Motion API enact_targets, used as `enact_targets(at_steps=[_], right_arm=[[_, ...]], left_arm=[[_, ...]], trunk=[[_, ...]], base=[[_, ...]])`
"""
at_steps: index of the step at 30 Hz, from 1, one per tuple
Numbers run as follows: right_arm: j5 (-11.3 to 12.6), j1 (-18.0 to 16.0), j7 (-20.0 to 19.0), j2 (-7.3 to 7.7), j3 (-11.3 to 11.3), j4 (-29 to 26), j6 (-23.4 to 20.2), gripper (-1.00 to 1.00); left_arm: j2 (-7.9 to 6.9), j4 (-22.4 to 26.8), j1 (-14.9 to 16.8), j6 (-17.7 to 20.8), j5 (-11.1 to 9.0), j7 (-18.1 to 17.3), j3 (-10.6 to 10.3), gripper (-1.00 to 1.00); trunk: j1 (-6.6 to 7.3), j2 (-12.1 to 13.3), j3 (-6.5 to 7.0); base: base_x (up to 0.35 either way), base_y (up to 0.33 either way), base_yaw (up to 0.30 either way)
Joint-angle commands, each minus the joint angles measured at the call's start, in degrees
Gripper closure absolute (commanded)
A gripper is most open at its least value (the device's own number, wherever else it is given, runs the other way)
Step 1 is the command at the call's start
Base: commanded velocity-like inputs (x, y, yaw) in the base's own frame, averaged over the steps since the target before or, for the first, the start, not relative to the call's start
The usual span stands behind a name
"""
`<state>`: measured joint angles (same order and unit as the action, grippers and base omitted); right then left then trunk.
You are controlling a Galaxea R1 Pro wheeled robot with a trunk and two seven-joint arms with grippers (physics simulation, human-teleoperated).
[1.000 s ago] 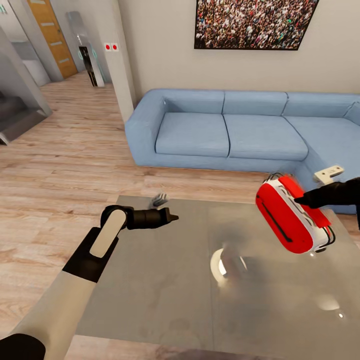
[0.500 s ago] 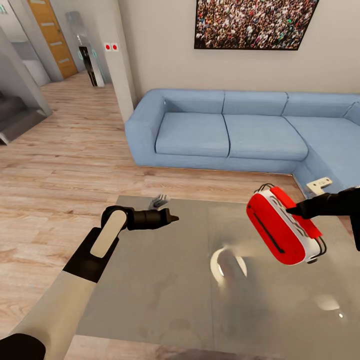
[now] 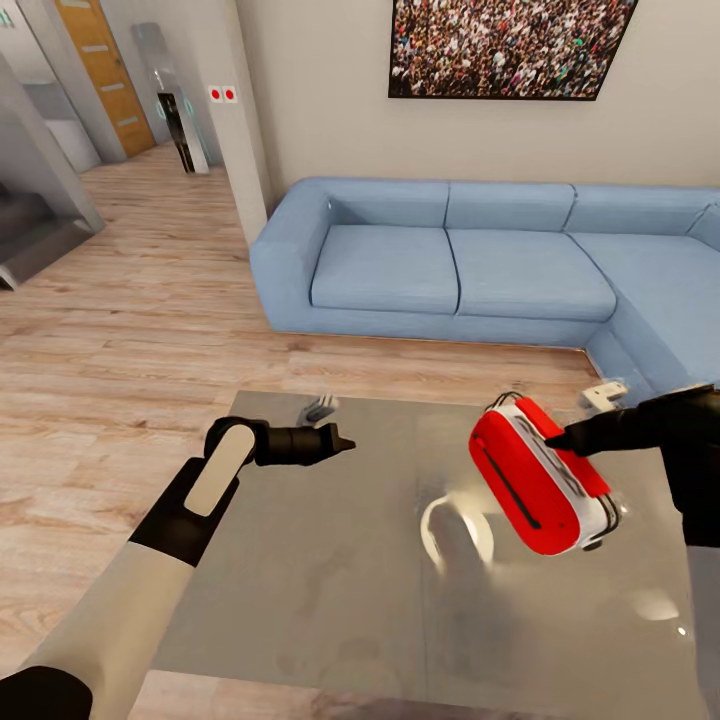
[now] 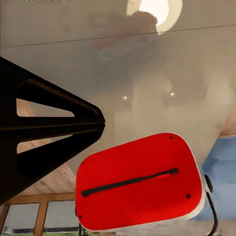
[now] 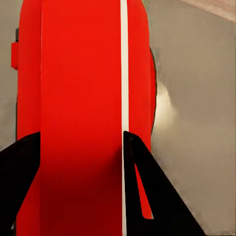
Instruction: Turn on the radio receiver that's on the table in the living room.
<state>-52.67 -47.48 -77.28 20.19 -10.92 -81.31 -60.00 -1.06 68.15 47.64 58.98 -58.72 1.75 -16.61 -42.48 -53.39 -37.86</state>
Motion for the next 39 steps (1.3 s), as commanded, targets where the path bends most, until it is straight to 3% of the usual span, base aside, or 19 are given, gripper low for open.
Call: enact_targets(at_steps=[1,6,14,21,26,30,35,39], right_arm=[[-0.06,-0.01,0.10,-0.28,-0.08,1.54,0.00,1.00],[-0.14,0.01,0.36,-0.96,-0.32,4.58,0.00,1.00],[-0.53,0.01,1.78,-2.88,-1.40,2.70,0.00,1.00],[-0.41,0.01,7.29,-5.57,-1.55,3.18,0.00,1.00],[-0.27,0.01,9.54,-6.41,-1.86,3.64,0.00,1.00],[-0.26,0.01,12.22,-8.22,-3.20,4.85,0.00,1.00],[-0.15,0.29,18.82,-10.93,-4.83,6.60,1.15,1.00],[0.04,1.94,20.23,-11.72,-6.65,6.71,2.83,1.00]], left_arm=[[0.00,-0.08,0.00,0.00,-0.01,0.00,0.00,1.00],[0.00,-0.49,0.00,0.00,0.00,0.01,0.00,1.00],[0.06,-3.22,0.00,-0.08,0.18,0.03,0.15,1.00],[0.09,-3.74,0.00,-0.01,0.22,0.10,0.17,1.00],[0.09,-3.74,0.00,-0.01,0.19,0.10,0.18,1.00],[0.11,-3.77,0.00,-0.02,0.18,0.10,0.18,1.00],[0.32,-3.84,0.00,-0.01,0.23,0.04,0.18,1.00],[0.34,-3.95,0.00,-0.01,0.26,0.02,0.14,1.00]], trunk=[[0.01,-0.01,0.01],[0.01,-0.01,0.01],[0.01,-0.01,0.01],[0.01,-0.01,0.01],[0.01,-0.01,0.01],[0.01,-0.01,0.01],[0.01,-0.01,0.01],[0.01,-0.01,0.01]], base=[[0.000,0.000,0.000],[0.000,0.000,0.000],[0.000,0.000,0.000],[0.000,0.000,0.000],[0.000,0.000,0.000],[0.000,0.000,0.000],[0.000,0.000,0.000],[0.000,0.000,0.000]])
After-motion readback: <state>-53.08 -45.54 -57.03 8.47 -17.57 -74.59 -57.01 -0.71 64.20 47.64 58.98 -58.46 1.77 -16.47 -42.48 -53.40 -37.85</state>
